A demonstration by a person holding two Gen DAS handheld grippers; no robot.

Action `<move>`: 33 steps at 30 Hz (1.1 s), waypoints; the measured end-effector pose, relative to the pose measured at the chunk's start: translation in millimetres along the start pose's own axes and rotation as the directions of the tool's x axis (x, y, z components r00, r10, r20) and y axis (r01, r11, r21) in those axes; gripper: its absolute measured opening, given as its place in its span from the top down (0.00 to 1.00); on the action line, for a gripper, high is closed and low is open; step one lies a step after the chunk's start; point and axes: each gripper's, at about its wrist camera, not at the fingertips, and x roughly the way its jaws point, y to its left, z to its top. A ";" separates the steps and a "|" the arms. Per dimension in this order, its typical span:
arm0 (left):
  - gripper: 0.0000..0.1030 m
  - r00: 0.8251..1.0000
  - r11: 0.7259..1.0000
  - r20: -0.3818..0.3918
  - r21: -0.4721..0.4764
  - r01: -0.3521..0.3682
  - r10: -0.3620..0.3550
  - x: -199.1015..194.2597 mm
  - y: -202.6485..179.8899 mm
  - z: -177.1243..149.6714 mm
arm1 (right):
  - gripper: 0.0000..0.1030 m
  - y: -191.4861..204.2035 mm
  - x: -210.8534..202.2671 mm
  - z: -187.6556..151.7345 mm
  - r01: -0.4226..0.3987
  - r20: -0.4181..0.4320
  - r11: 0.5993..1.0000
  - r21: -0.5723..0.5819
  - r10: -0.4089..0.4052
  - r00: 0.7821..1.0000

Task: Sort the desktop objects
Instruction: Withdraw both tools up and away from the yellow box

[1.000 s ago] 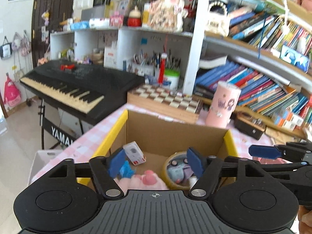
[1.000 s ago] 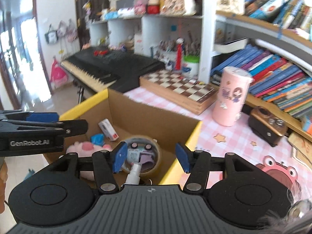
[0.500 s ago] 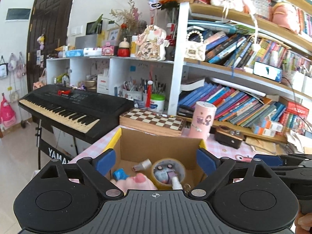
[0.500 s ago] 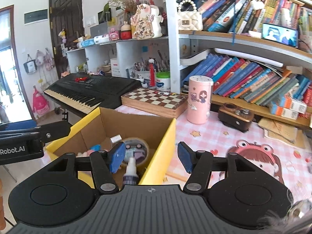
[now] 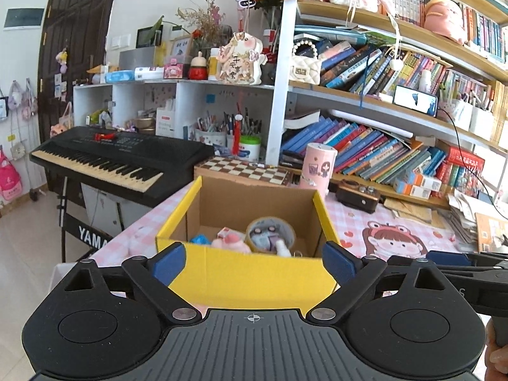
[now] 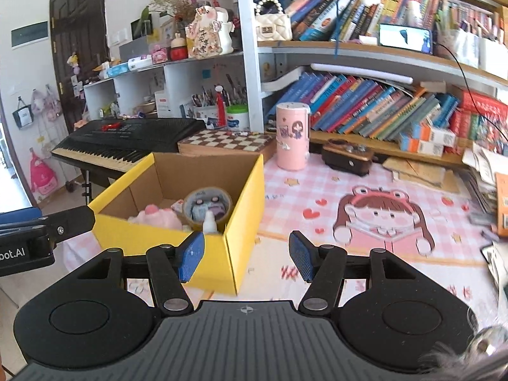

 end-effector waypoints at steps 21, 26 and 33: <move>0.05 0.996 0.997 -0.090 0.076 0.006 0.000 -46.9 -10.6 -51.3 | 0.34 18.8 -65.2 -65.9 0.128 0.004 0.991 0.029 -0.128 0.992; 0.05 0.993 0.996 -0.115 0.090 0.022 -0.011 -51.9 -15.0 -60.4 | 0.30 16.6 -76.3 -79.5 0.154 -0.015 0.987 0.054 -0.153 0.988; 0.03 0.989 0.994 -0.144 0.097 0.048 -0.033 -52.3 -21.1 -67.0 | 0.27 12.2 -85.6 -92.0 0.186 -0.045 0.979 0.080 -0.183 0.982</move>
